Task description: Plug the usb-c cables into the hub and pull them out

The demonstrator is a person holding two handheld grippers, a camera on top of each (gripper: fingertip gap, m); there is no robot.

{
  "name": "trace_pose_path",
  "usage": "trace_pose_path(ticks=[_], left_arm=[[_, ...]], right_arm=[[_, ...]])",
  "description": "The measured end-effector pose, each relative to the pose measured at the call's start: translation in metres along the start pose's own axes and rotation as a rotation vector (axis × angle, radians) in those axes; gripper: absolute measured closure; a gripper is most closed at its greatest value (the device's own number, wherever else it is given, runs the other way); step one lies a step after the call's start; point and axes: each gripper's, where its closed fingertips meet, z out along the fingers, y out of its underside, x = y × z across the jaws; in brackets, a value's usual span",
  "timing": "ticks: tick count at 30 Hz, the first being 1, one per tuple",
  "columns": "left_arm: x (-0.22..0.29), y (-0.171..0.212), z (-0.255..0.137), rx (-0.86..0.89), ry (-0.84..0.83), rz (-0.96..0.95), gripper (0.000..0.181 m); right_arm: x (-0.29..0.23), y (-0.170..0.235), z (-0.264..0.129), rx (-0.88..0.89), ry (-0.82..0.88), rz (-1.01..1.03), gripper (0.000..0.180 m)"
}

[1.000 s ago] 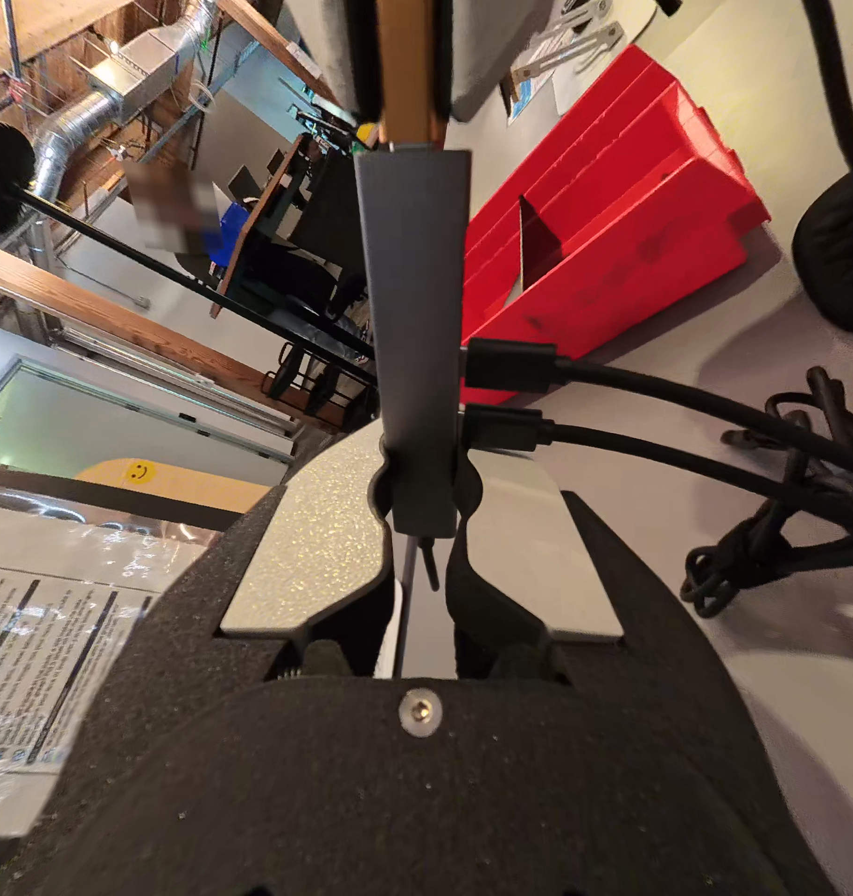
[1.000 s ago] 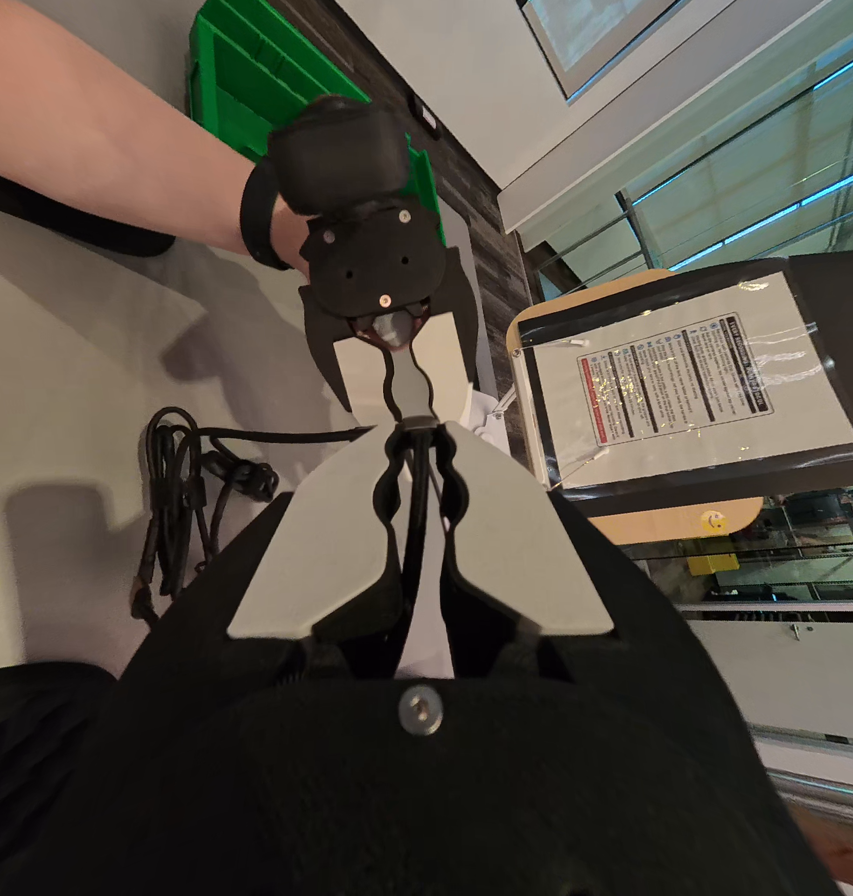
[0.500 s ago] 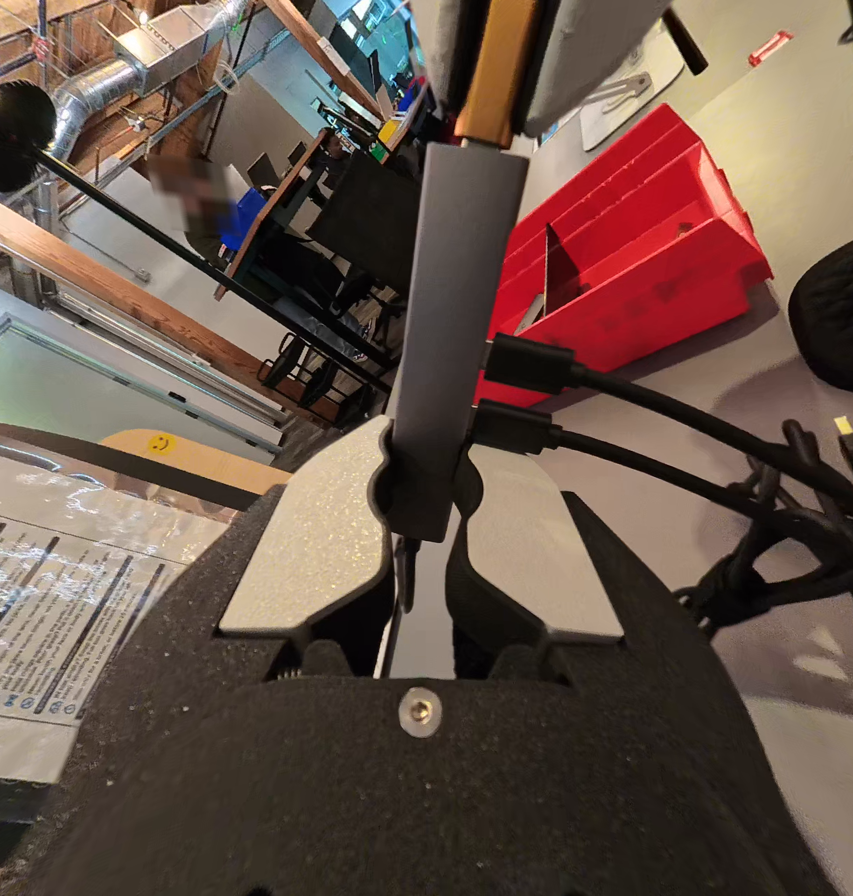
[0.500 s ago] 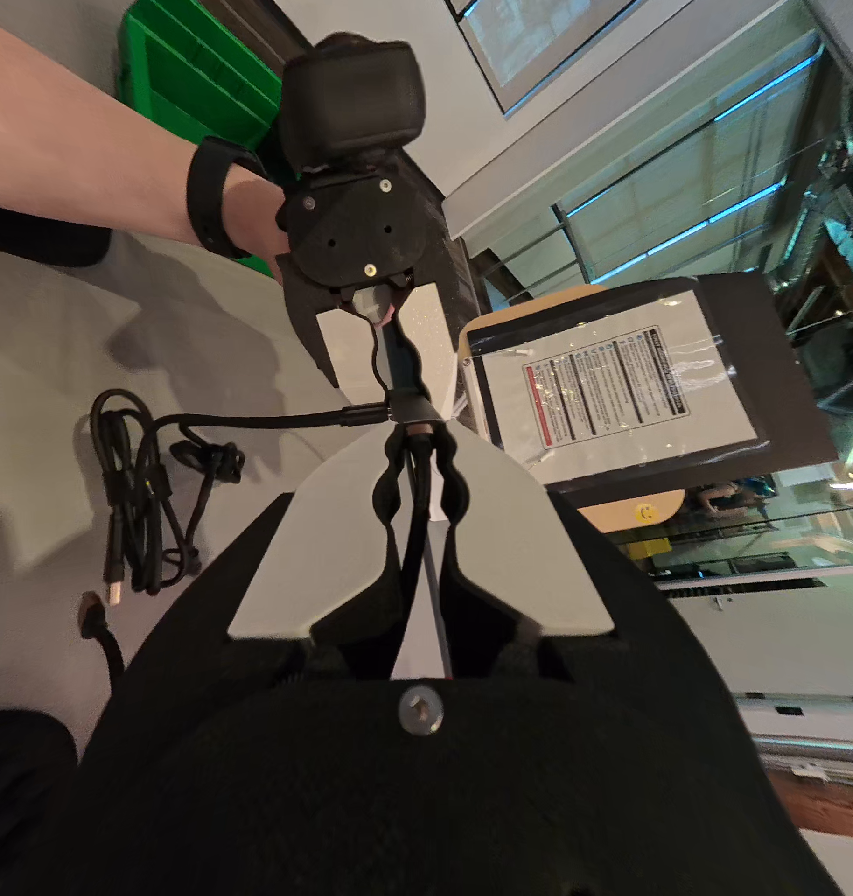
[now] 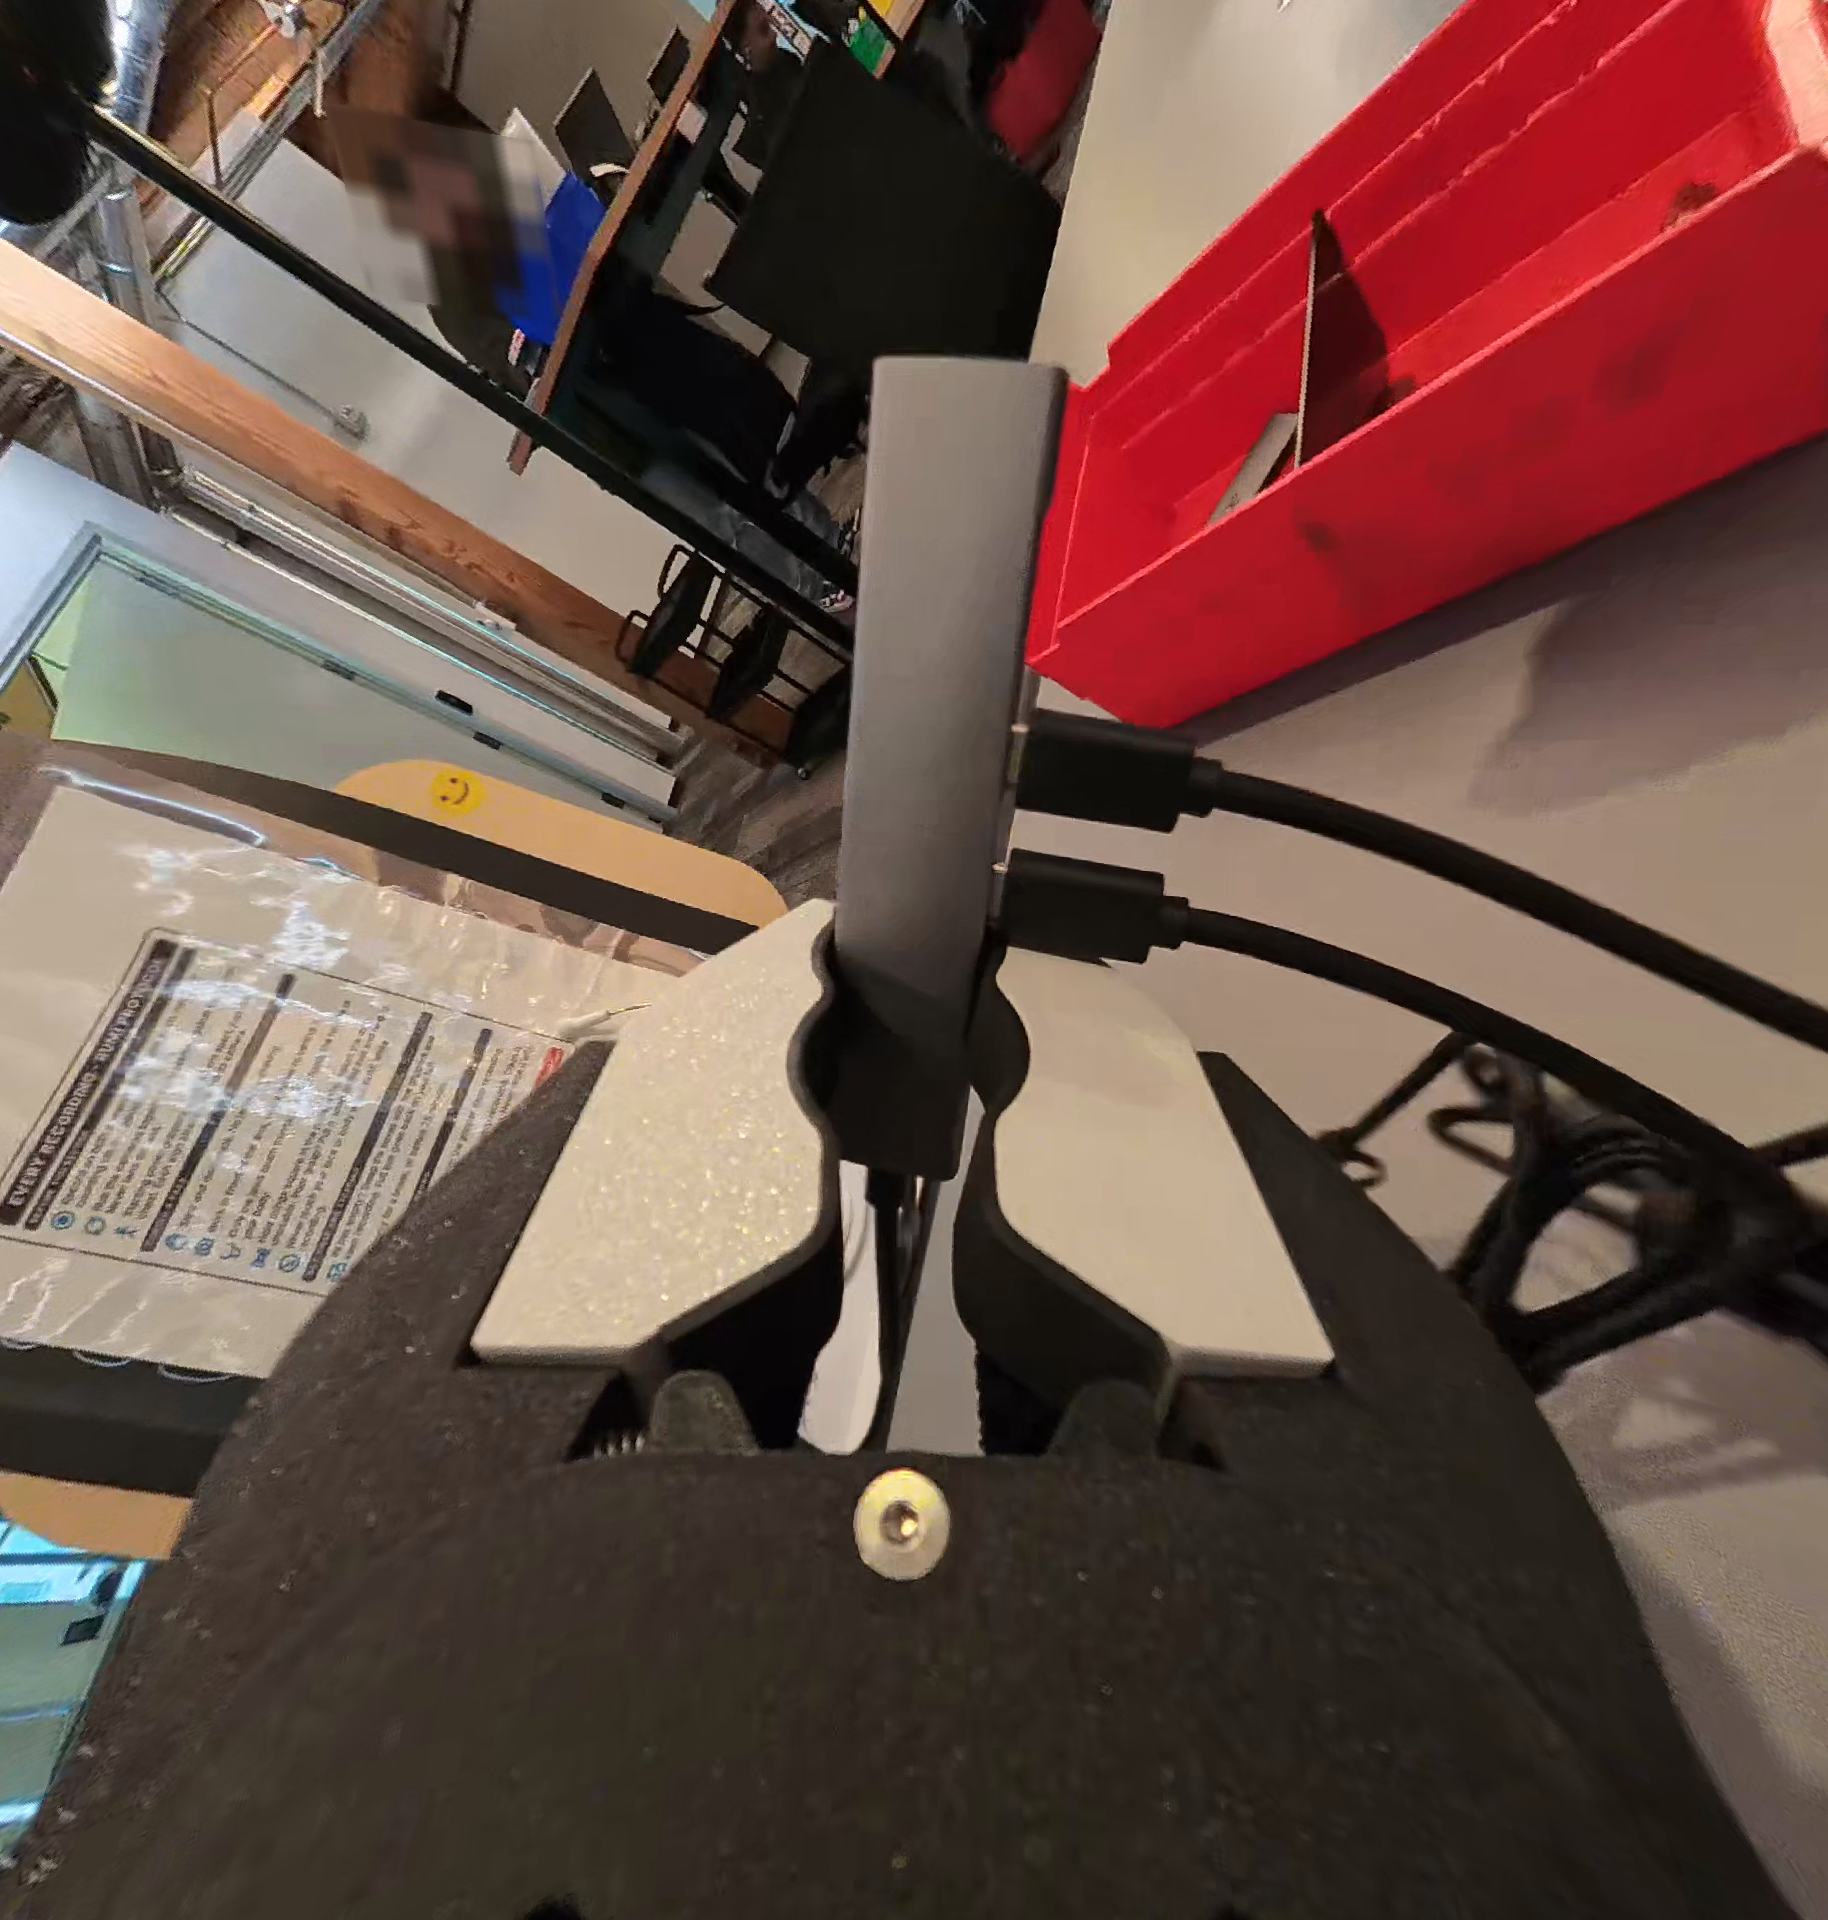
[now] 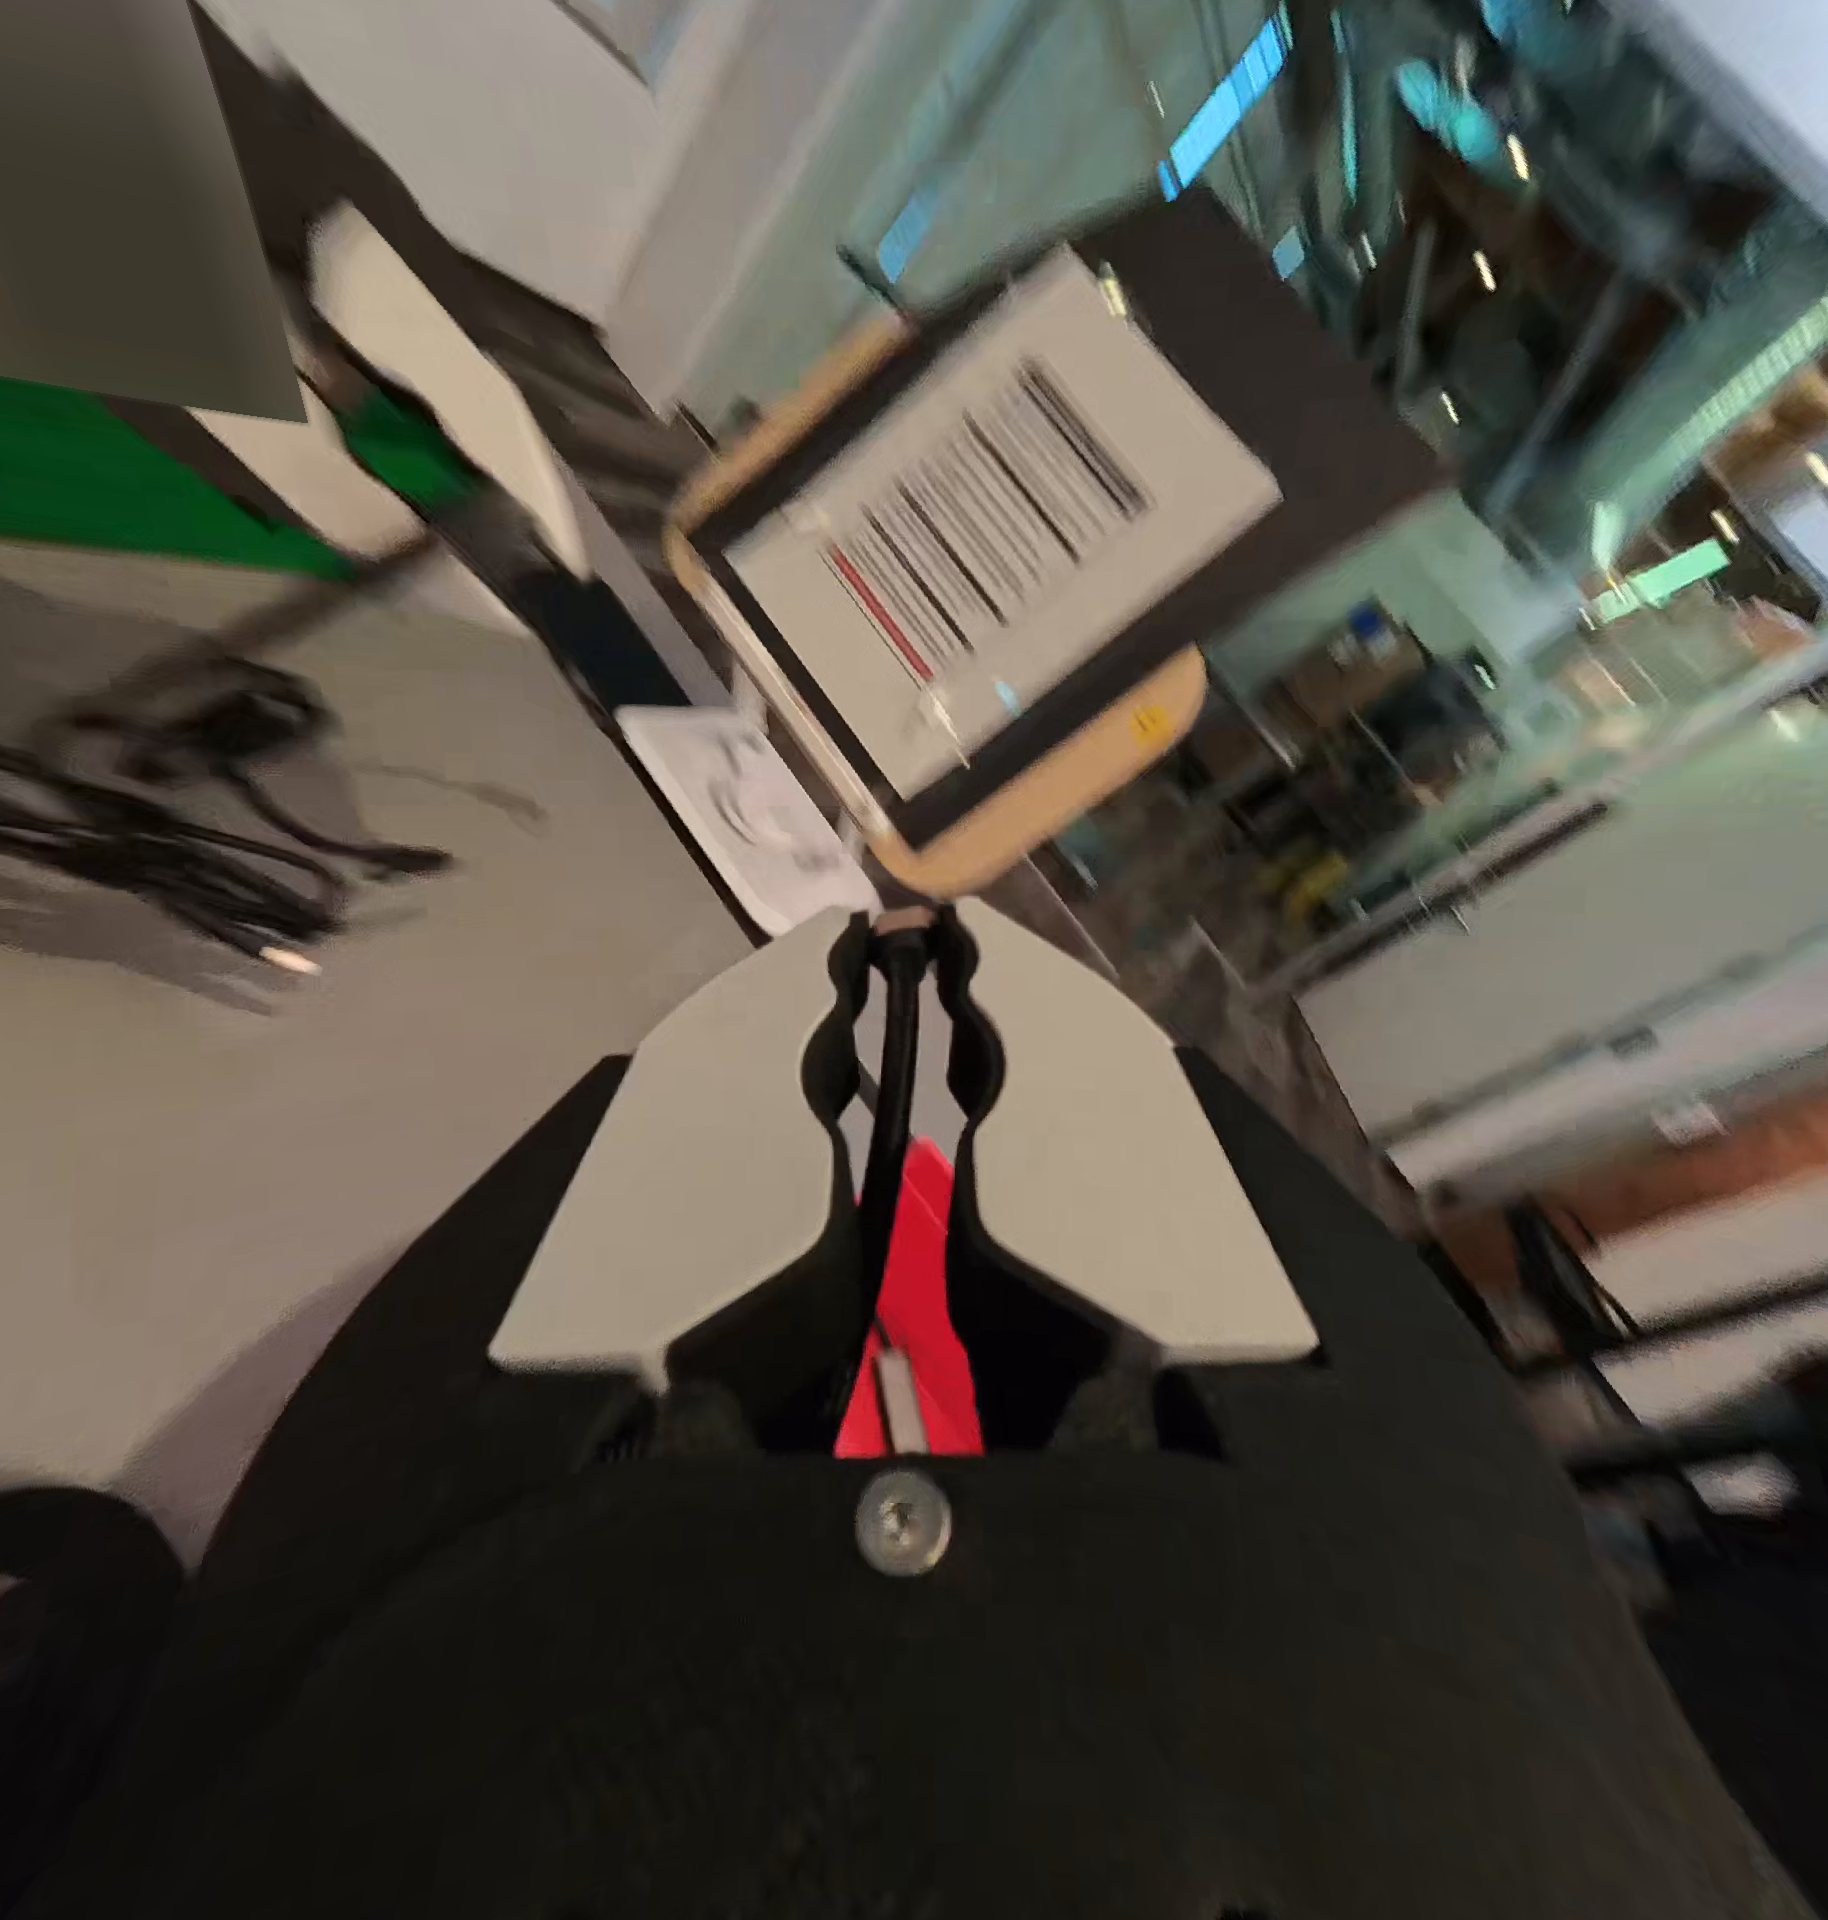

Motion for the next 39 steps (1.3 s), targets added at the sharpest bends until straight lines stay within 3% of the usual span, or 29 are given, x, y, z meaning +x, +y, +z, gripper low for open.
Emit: trace_pose_path(ticks=[1,3,7,13,17,19,22,24,28,33,36,39], left_arm=[[-0.003,-0.002,-0.003,0.004,-0.005,-0.009,0.159],[-0.006,-0.006,-0.011,0.008,-0.010,-0.017,0.162],[-0.004,-0.020,-0.019,0.011,0.002,0.011,0.162],[0.007,-0.024,-0.019,-0.023,0.036,0.067,0.161],[0.011,-0.019,-0.014,-0.061,0.046,0.087,0.161],[0.012,-0.017,-0.013,-0.073,0.049,0.091,0.161],[0.013,-0.019,-0.013,-0.067,0.057,0.088,0.161],[0.014,-0.021,-0.013,-0.059,0.063,0.086,0.162],[0.018,-0.025,-0.013,-0.056,0.072,0.094,0.162],[0.021,-0.025,-0.013,-0.069,0.081,0.108,0.161],[0.022,-0.025,-0.013,-0.070,0.086,0.108,0.161],[0.024,-0.025,-0.012,-0.074,0.092,0.113,0.161]], right_arm=[[0.011,0.014,0.002,-0.070,0.067,-0.010,0.166],[0.037,0.028,-0.001,-0.136,0.230,-0.057,0.166],[0.054,0.032,-0.009,-0.012,0.319,-0.102,0.166],[0.049,0.138,0.006,-0.174,0.182,0.006,0.166],[0.049,0.174,0.004,-0.134,0.166,0.136,0.166],[0.058,0.153,-0.006,-0.048,0.204,0.130,0.166],[0.077,0.074,-0.035,0.226,0.333,0.058,0.166],[0.081,0.042,-0.050,0.302,0.403,-0.002,0.166],[0.086,0.051,-0.050,0.158,0.487,-0.108,0.166],[0.084,0.022,-0.066,0.280,0.538,-0.144,0.166],[0.085,0.031,-0.065,0.203,0.568,-0.190,0.166],[0.085,0.056,-0.050,0.113,0.487,-0.136,0.166]])
